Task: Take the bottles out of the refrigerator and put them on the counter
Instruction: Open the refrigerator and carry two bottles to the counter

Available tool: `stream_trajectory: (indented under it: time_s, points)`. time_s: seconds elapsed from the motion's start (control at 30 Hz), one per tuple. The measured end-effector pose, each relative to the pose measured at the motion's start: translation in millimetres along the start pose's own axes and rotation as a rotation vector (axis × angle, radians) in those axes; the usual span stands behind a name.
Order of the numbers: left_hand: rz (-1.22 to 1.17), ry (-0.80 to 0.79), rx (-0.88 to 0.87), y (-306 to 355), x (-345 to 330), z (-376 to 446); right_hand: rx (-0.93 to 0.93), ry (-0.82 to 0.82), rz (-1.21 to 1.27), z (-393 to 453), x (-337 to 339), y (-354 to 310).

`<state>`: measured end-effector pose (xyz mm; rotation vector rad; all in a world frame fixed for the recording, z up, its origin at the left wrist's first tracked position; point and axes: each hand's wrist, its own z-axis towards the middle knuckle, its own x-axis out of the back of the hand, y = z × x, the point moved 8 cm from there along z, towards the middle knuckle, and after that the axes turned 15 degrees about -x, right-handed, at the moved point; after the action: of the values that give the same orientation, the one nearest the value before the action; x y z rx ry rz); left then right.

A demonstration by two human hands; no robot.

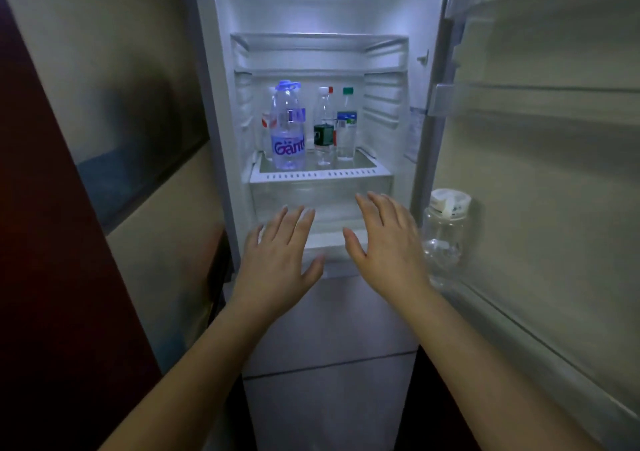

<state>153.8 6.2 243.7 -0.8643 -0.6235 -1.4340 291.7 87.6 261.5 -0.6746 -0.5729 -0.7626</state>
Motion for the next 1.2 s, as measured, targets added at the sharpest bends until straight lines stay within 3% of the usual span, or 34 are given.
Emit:
stream_trajectory:
  time_s: [0.33, 0.67, 0.87, 1.2]
  points:
    - [0.019, -0.005, 0.05, -23, -52, 53, 0.023, -0.001, 0.078, 59, -48, 12]
    - [0.093, 0.059, 0.081, -46, -62, 113, -0.009, -0.062, 0.162, 118, -101, 26]
    - [0.101, -0.015, 0.175, -99, -95, 137, -0.077, -0.069, 0.194, 149, -130, 26]
    - [0.144, -0.001, 0.151, -176, -139, 192, -0.083, -0.069, 0.148, 216, -202, 6]
